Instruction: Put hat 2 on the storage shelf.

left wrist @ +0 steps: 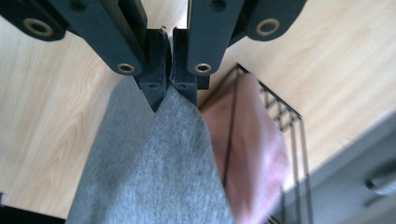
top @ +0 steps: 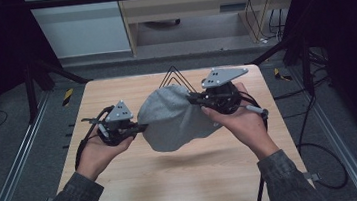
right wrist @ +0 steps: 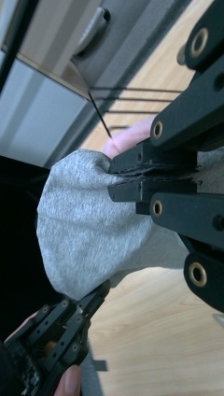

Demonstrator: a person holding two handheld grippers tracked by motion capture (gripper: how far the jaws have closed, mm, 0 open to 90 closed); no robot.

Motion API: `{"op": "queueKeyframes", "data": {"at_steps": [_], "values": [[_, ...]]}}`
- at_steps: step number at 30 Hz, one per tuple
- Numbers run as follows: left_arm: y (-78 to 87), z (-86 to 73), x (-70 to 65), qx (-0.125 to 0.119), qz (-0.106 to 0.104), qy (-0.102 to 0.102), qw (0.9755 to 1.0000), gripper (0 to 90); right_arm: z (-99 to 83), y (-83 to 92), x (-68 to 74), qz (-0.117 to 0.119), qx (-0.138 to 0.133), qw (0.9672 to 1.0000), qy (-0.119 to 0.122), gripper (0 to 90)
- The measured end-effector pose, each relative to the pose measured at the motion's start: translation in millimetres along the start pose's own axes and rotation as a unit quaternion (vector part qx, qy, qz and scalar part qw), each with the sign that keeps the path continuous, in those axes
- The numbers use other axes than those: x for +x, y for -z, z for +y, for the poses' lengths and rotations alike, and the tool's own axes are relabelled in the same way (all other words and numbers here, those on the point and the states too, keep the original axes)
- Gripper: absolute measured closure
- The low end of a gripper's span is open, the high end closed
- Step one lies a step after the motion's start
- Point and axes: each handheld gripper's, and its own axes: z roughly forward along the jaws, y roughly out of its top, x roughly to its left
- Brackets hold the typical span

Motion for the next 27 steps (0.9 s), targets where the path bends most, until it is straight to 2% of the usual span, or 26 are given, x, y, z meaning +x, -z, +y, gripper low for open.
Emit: {"op": "queueKeyframes", "data": {"at_steps": [6,11,16,21,27], "values": [[22.1,35.6,12.0,-0.010,0.028,-0.008,0.9995,86.9,17.1,16.0,-17.0,-0.008,-0.038,0.9989,-0.024,87.0],[34.0,63.1,21.4,-0.021,0.042,-0.012,0.9988,87.0,29.2,22.9,-29.8,-0.013,-0.053,0.9979,-0.034,87.0],[39.7,85.2,28.2,-0.038,0.055,-0.017,0.9977,87.1,38.6,25.7,-44.5,-0.016,-0.065,0.9966,-0.048,87.0],[38.2,102.1,36.6,-0.049,0.058,-0.017,0.9970,87.0,47.1,26.8,-61.5,-0.026,-0.081,0.9945,-0.061,86.9],[34.1,118.8,54.4,-0.061,0.069,-0.014,0.9957,87.1,55.9,20.2,-81.5,-0.028,-0.095,0.9916,-0.083,86.9]]}}
